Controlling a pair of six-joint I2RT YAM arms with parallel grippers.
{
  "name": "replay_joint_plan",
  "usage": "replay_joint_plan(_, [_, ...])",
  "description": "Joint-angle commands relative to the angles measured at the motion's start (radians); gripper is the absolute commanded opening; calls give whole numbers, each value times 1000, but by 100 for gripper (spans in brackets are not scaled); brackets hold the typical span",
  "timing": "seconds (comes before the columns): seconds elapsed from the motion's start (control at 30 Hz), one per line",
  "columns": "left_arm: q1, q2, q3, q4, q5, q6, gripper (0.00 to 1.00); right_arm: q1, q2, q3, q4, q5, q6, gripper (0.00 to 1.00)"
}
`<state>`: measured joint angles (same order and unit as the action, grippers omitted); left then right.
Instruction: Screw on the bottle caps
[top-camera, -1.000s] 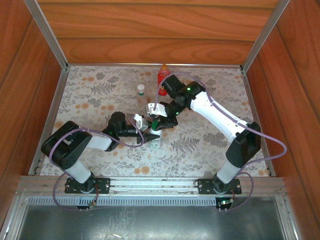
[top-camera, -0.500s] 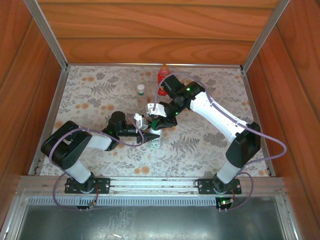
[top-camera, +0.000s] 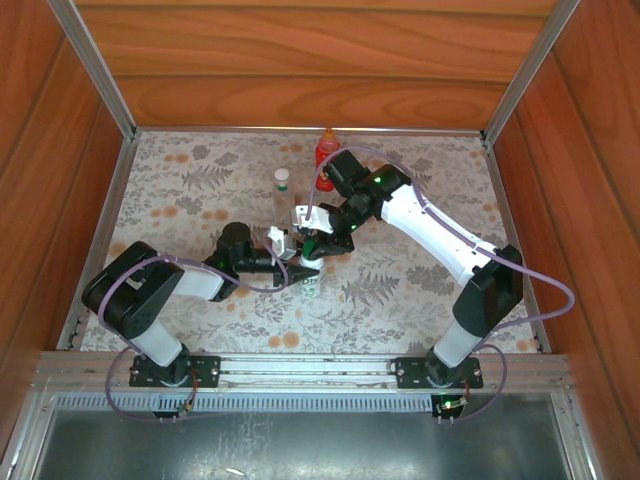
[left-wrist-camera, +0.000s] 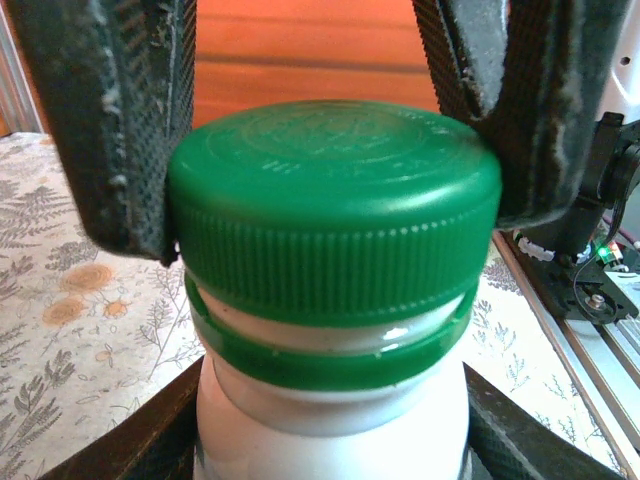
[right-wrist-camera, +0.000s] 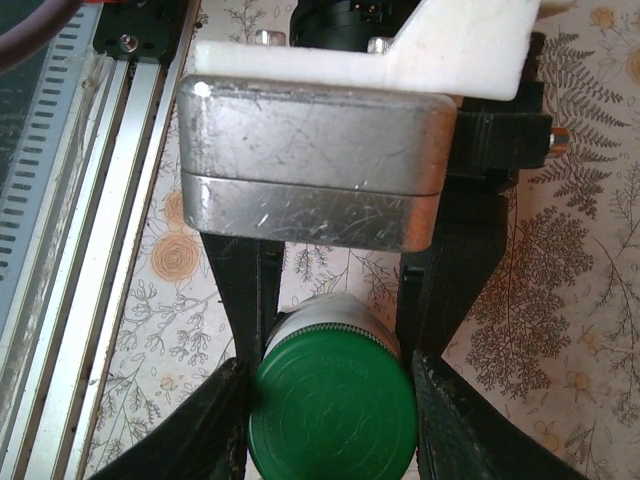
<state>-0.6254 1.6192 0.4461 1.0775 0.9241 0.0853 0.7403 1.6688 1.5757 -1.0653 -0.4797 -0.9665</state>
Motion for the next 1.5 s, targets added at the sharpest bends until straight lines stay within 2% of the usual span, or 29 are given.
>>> replay_joint_plan(0.0, [8,2,3,-83,5,-19,53,7,0,-41,-2,40,63,39])
replay_joint_plan(0.33, [7,-11,13,-83,-82,-13,53,23,-51,-116,87,114,331,34])
replay_joint_plan(0.57, [4,-8,28,-83,-158,-12,53,79,-89,-179,152,312,638,32])
replay_joint_plan(0.9, [-3,8,52,-83,-178,-18,53,152,-147,-292,274,577,1051,26])
replay_joint_plan(1.1, [-8,14,61,-83,-174,-20,53,173,-147,-282,215,685,1282,25])
replay_joint_plan(1.27, [-8,13,60,-82,-177,-17,53,194,-93,-202,94,751,1374,26])
replay_joint_plan(1.47, [-8,14,55,-82,-176,-11,53,195,-98,-173,101,715,1330,30])
